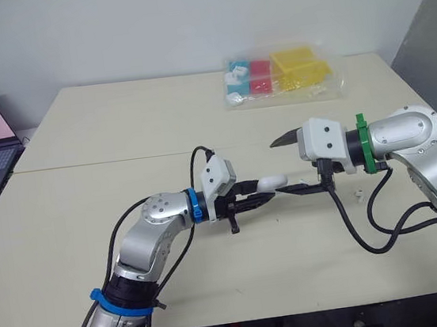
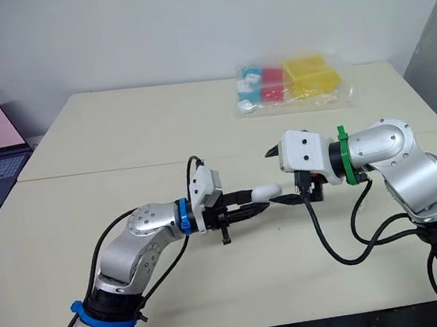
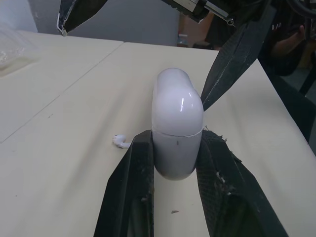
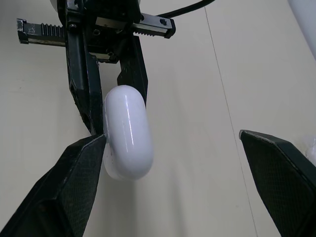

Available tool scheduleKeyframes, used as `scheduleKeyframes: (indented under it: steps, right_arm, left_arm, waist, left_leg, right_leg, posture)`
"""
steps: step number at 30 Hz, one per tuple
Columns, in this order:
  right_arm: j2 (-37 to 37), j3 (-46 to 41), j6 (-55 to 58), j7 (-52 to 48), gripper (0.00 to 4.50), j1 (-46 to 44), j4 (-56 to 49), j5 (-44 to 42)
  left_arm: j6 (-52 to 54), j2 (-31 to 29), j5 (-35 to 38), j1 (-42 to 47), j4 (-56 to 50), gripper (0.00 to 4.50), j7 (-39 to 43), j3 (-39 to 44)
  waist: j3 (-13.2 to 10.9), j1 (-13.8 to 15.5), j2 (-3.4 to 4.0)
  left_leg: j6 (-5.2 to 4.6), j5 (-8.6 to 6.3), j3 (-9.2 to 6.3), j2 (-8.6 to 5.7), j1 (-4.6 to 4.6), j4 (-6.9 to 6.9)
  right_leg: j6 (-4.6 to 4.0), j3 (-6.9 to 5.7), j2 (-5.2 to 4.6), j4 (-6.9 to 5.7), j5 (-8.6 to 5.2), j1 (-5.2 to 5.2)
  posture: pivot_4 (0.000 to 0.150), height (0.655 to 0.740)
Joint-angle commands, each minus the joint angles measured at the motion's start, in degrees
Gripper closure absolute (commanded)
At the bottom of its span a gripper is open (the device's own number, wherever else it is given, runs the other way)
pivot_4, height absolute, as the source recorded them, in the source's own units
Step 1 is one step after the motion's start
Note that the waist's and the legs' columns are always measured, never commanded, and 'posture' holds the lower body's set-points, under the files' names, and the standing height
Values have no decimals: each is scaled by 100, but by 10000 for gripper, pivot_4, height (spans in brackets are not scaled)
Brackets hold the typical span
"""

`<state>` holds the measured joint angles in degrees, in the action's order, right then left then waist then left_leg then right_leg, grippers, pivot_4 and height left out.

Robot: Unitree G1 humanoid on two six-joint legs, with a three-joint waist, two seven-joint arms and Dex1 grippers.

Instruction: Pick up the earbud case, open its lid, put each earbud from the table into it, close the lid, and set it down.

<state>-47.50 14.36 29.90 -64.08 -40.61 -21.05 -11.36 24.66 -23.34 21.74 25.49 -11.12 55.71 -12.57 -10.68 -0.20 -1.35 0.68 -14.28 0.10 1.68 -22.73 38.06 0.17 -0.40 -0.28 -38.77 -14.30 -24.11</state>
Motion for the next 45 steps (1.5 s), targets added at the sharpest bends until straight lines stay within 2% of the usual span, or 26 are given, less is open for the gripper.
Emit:
scheduleKeyframes:
  steps: [1, 21, 28, 33, 37, 41, 43, 45]
  right_arm:
    - [2, -135, -79, 96, 0, -192, -7, 93]
    - [-121, -323, 192, -11, 0, -221, -58, -141]
    - [-685, -1190, 855, -266, 0, -208, 37, -882]
    - [-1449, -2217, 1645, -371, 0, 356, 95, -1461]
    - [-1729, -2854, 2089, 23, 0, 1404, 182, -1398]
    - [-1491, -3305, 2687, 902, 0, 2323, -223, -1306]
    - [-1352, -3386, 2872, 1217, 0, 2520, -415, -1329]
    - [-937, -3454, 3624, 1996, 0, 2519, -623, -1220]
  left_arm:
    - [-194, -35, -18, 15, -126, 37030, 113, -56]
    - [-496, -143, -277, -57, -70, 37030, 216, -183]
    - [-273, -46, 8, -158, -220, 37030, 21, 46]
    - [-341, 31, 112, -272, -326, 37030, -60, 116]
    - [-491, 103, 85, -253, -265, 37030, -146, 187]
    - [-633, 220, 55, -223, -171, 37030, -287, 263]
    - [-641, 227, 50, -234, -171, 37030, -301, 242]
    - [-661, 215, 36, -270, -165, 37030, -281, 220]
  waist:
    - [0, 1, 0]
    - [0, 3, 0]
    - [0, 8, 0]
    - [0, 18, 0]
    - [0, 25, -1]
    - [0, 17, 0]
    - [0, -11, 1]
    - [1, -18, 0]
  left_leg:
    - [0, 0, -1, 0, 0, 0]
    - [0, 0, 0, 1, -2, -2]
    - [0, 0, -2, 1, -7, -2]
    - [0, 0, -3, 2, -10, -8]
    - [0, 0, -2, 1, -8, -6]
    - [0, 0, 2, -2, -10, -6]
    - [0, 0, 6, -1, -7, -7]
    - [0, 0, 6, -3, 0, -9]
  right_leg:
    - [0, -1, 0, 0, 0, 0]
    - [-1, -1, -1, 3, 0, 0]
    - [-1, -2, -4, 11, 0, 0]
    - [0, -2, -6, 18, 0, 1]
    - [0, -1, -8, 20, 0, 4]
    - [0, 2, -10, 17, 0, 3]
    - [1, 9, -7, 14, 0, 0]
    - [2, 14, -1, 9, 0, 0]
  posture:
    - [1500, 7400]
    - [1500, 7400]
    - [1500, 7400]
    - [1500, 7400]
    - [1500, 7400]
    - [1500, 7400]
    - [1500, 7400]
    - [1500, 7400]
